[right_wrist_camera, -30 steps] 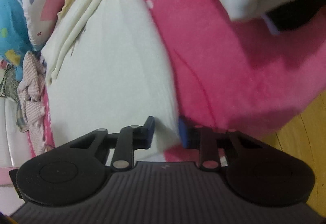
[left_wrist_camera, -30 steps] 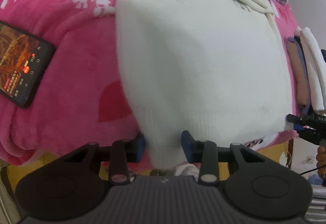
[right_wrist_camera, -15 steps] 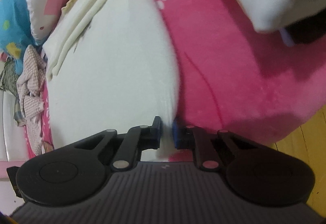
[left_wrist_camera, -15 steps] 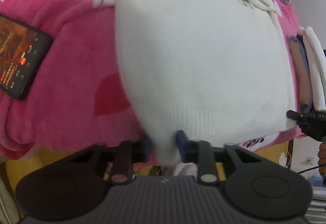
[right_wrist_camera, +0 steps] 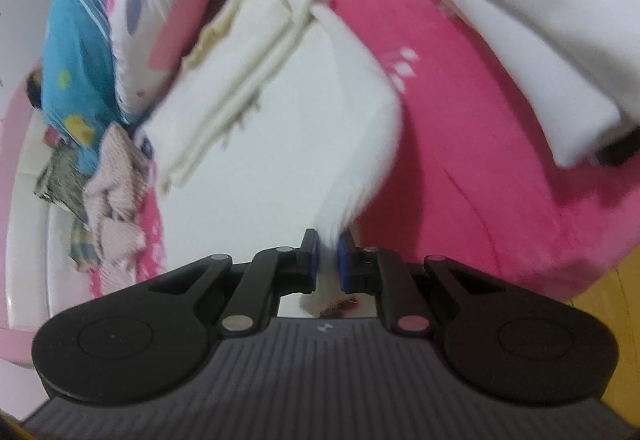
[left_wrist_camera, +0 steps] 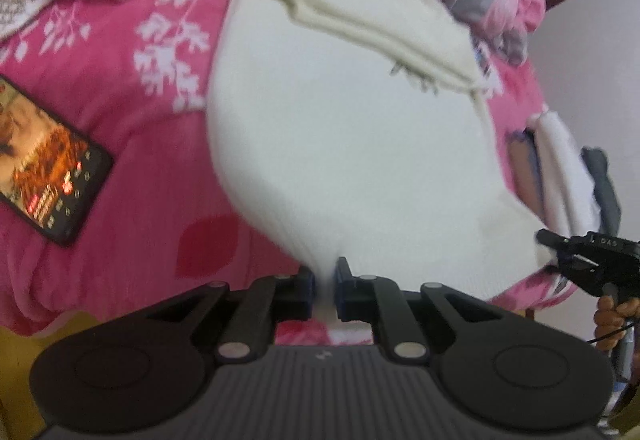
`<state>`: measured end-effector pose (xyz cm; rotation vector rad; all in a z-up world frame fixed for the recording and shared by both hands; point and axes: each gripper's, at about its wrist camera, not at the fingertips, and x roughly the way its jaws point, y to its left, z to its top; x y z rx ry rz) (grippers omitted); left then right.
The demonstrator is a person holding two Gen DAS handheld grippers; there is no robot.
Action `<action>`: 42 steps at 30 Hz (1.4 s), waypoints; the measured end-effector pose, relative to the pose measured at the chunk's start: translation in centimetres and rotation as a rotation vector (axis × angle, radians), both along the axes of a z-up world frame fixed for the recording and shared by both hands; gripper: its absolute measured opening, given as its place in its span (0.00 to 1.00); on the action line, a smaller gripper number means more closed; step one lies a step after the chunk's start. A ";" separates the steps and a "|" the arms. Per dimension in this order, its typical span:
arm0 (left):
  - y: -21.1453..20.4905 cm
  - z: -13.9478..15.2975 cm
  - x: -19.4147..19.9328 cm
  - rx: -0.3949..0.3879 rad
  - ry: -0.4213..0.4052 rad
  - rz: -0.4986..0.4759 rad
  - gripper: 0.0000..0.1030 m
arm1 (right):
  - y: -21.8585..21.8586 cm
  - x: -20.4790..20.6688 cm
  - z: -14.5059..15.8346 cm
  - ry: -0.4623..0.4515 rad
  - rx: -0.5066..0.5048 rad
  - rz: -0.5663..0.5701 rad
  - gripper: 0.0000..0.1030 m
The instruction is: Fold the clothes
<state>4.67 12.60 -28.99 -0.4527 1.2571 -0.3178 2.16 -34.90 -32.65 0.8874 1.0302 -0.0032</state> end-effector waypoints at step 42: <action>1.4 1.6 28.8 -0.056 -0.388 0.376 0.09 | -4.0 28.3 2.2 -0.292 0.197 -0.049 0.07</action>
